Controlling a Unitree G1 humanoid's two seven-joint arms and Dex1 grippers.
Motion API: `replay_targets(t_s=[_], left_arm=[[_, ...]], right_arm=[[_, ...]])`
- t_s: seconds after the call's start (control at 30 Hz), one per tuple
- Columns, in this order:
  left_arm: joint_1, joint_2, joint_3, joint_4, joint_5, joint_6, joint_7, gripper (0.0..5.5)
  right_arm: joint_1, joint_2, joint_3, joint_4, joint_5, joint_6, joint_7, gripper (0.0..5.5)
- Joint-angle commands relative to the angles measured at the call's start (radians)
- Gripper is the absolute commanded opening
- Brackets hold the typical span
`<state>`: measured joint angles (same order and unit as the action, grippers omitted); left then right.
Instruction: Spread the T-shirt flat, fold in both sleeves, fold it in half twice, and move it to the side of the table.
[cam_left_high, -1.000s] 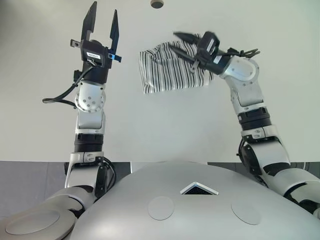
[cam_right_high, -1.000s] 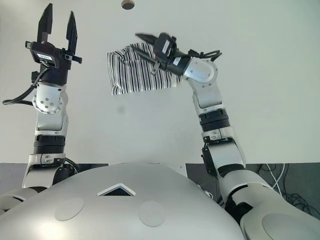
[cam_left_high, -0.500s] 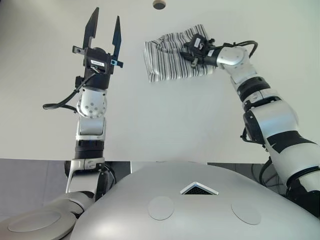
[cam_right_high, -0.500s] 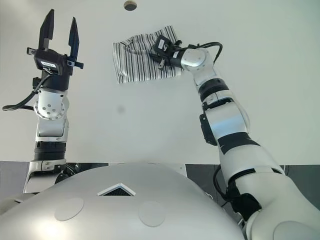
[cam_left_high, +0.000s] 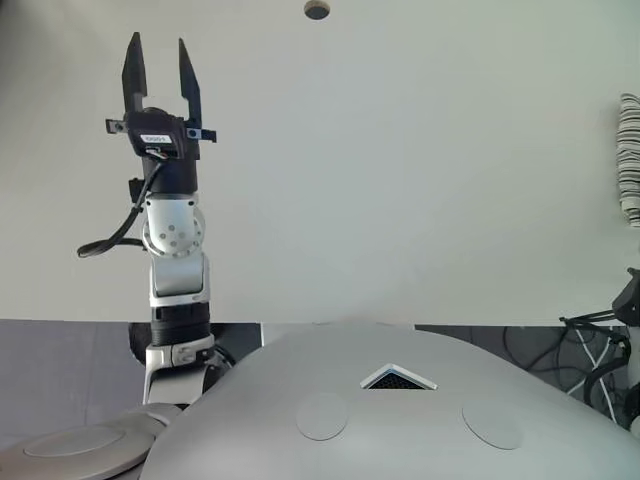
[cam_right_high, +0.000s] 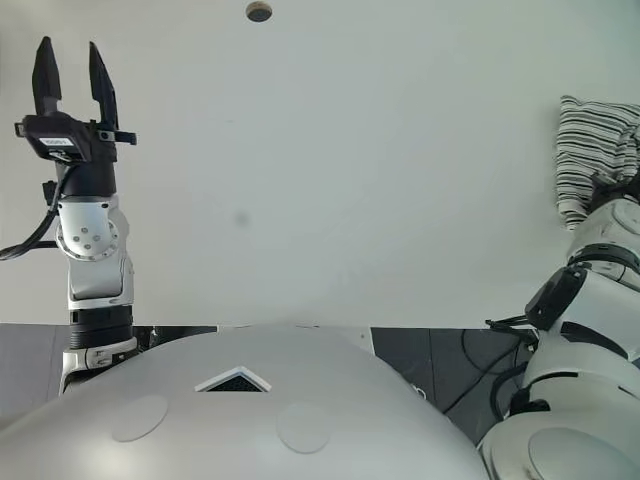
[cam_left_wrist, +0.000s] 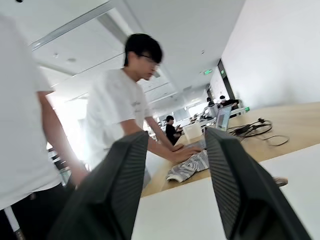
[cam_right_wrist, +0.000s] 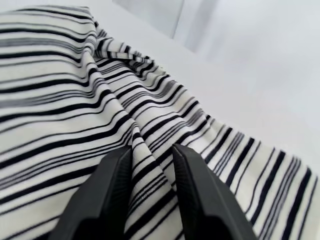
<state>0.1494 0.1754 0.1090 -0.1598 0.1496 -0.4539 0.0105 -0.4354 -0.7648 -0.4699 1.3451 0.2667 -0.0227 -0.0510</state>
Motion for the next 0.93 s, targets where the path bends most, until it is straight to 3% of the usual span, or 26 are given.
replay_targets(t_s=[0.03,0.17,0.23,0.33,0.4,0.47,0.57,0.93], left_arm=[[0.016,-0.01,0.002,-0.023,0.001,0.024,0.008,2.05],[0.01,-0.022,0.005,-0.01,-0.006,0.035,0.012,2.05],[-0.022,-0.025,0.007,0.027,-0.011,0.044,0.015,2.05],[-0.076,-0.031,0.004,0.098,0.007,0.027,0.038,2.05],[-0.121,-0.044,0.003,0.191,-0.023,-0.014,0.038,2.05],[-0.144,-0.061,-0.007,0.254,-0.019,-0.064,0.051,2.05],[-0.18,-0.076,-0.031,0.317,0.051,-0.104,0.1,2.05],[-0.245,-0.086,-0.066,0.431,0.104,-0.185,0.18,2.05]], right_arm=[[-0.004,0.04,-0.006,0.02,-0.037,0.011,-0.062,1.47],[-0.084,0.006,0.037,-0.069,-0.122,-0.258,-0.211,1.47],[-0.066,0.07,0.069,-0.266,-0.153,-0.447,-0.213,1.47],[0.13,0.3,0.247,-0.866,-0.18,-0.47,-0.175,1.47],[0.244,0.476,0.462,-1.077,-0.257,-0.454,-0.152,1.47],[0.289,0.593,0.595,-1.084,-0.372,-0.468,-0.178,1.47],[0.312,0.655,0.656,-1.089,-0.355,-0.469,-0.101,1.47],[0.248,0.711,0.606,-0.943,-0.338,-0.528,-0.011,1.47]])
